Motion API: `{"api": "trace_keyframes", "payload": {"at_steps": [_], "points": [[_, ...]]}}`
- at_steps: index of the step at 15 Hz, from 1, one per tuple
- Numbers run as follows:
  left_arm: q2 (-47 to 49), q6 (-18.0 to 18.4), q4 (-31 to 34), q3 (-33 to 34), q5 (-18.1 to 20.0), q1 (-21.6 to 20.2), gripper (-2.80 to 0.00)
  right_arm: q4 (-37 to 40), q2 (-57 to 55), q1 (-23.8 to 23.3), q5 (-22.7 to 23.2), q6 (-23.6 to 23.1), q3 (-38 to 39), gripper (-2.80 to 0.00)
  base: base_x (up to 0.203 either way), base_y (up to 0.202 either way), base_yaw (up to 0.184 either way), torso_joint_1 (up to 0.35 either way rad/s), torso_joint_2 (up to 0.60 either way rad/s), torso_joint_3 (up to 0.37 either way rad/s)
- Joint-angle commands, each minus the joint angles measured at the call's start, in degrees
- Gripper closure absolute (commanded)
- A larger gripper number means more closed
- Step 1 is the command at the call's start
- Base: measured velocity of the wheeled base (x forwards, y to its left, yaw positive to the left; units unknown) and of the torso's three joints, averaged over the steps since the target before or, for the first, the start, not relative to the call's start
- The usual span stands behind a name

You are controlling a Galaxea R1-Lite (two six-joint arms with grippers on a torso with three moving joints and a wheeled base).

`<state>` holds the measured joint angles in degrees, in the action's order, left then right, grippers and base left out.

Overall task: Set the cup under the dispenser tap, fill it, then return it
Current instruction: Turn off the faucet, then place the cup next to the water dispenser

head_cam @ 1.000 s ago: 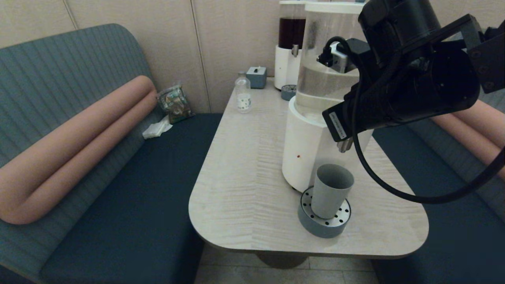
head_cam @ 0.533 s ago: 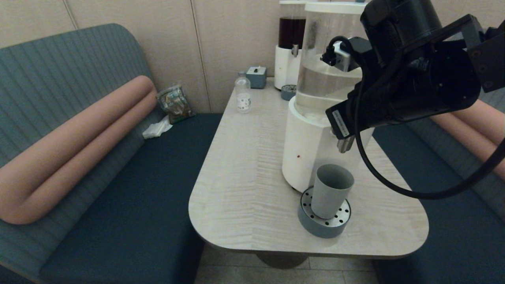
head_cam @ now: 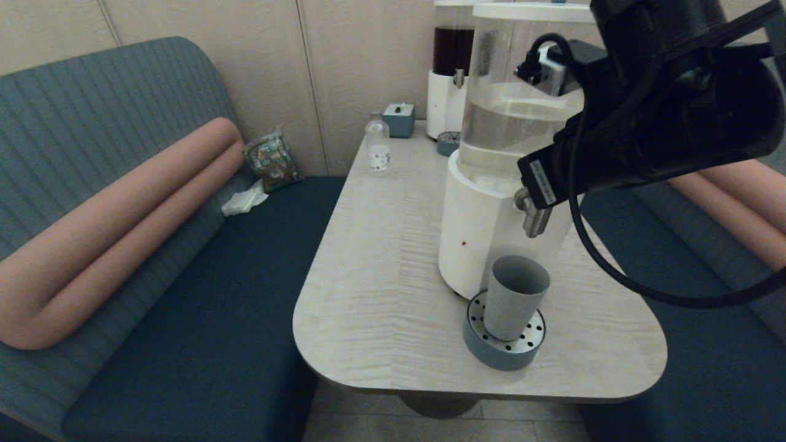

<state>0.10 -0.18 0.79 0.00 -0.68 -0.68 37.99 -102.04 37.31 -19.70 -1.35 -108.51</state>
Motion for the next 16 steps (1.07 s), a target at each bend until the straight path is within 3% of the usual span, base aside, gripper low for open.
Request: {"api": "trace_keyframes", "payload": {"at_steps": [1, 5, 8, 10, 12, 16], "points": [[0.08, 0.01, 0.0, 0.09, -0.02, -0.02, 0.0, -0.12, 4.66, 1.33, 3.14, -0.28, -0.11, 0.0, 0.0, 0.0, 0.0, 0.0, 0.0, 0.0], [0.08, 0.01, 0.0, 0.09, -0.02, -0.02, 0.0, -0.28, 17.56, 4.1, 2.95, -0.5, 3.27, 0.0, 0.0, 0.0, 0.0, 0.0, 0.0, 0.0], [0.08, 0.01, 0.0, 0.09, -0.02, -0.02, 0.0, -1.73, 33.39, 2.95, -1.78, -1.9, 15.47, 0.0, 0.0, 0.0, 0.0, 0.0, 0.0, 0.0], [0.08, 0.01, 0.0, 0.09, -0.02, -0.02, 0.0, -3.99, 45.18, -6.24, -2.35, -3.16, 26.29, 0.0, 0.0, 0.0, 0.0, 0.0, 0.0, 0.0], [0.08, 0.01, 0.0, 0.09, -0.02, -0.02, 0.0, -6.74, 59.26, -17.4, 0.66, -4.1, 36.24, 0.0, 0.0, 0.0, 0.0, 0.0, 0.0, 0.0], [0.08, 0.01, 0.0, 0.09, -0.02, -0.02, 0.0, -7.2, 82.15, -29.05, 5.56, -5.39, 52.81, 0.0, 0.0, 0.0, 0.0, 0.0, 0.0, 0.0]]}}
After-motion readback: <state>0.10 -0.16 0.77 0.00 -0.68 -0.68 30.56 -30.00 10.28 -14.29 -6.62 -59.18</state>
